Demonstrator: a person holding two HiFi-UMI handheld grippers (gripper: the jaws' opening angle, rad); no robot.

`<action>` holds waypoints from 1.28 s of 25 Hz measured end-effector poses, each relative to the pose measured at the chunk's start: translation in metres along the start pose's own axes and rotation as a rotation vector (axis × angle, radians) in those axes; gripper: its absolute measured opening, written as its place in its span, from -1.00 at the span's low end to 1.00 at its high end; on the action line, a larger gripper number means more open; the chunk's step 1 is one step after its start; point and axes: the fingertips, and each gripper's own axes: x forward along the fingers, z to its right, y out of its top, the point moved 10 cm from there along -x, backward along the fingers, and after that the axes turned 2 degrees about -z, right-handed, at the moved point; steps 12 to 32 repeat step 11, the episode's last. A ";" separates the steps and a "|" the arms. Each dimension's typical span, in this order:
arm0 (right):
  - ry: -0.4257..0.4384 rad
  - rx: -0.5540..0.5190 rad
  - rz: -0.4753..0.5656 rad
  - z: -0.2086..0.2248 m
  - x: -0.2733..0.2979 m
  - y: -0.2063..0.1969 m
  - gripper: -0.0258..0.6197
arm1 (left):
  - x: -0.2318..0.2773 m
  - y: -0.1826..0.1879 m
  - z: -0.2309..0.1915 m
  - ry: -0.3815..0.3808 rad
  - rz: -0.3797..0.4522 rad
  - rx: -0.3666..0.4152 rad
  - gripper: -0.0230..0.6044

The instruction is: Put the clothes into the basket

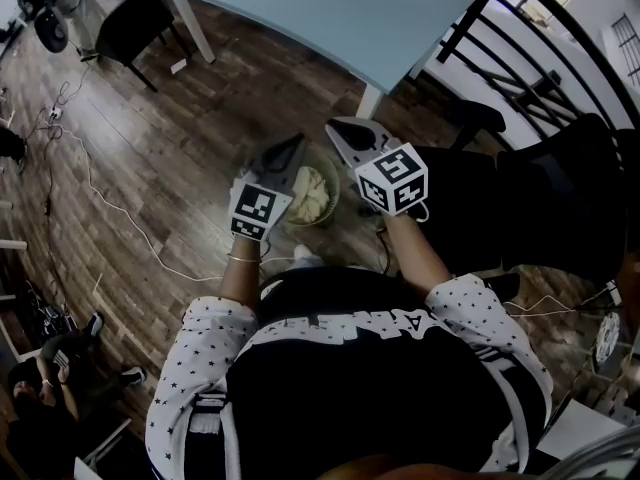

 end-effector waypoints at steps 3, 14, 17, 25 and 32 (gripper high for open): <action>-0.002 0.000 0.001 -0.001 -0.001 0.000 -0.82 | -0.001 -0.001 0.000 -0.003 -0.002 0.001 -0.88; -0.001 0.007 -0.001 0.000 0.000 -0.002 -0.82 | 0.001 -0.003 -0.002 0.001 0.000 -0.014 -0.88; -0.001 0.007 -0.001 0.000 0.000 -0.002 -0.82 | 0.001 -0.003 -0.002 0.001 0.000 -0.014 -0.88; -0.001 0.007 -0.001 0.000 0.000 -0.002 -0.82 | 0.001 -0.003 -0.002 0.001 0.000 -0.014 -0.88; -0.001 0.007 -0.001 0.000 0.000 -0.002 -0.82 | 0.001 -0.003 -0.002 0.001 0.000 -0.014 -0.88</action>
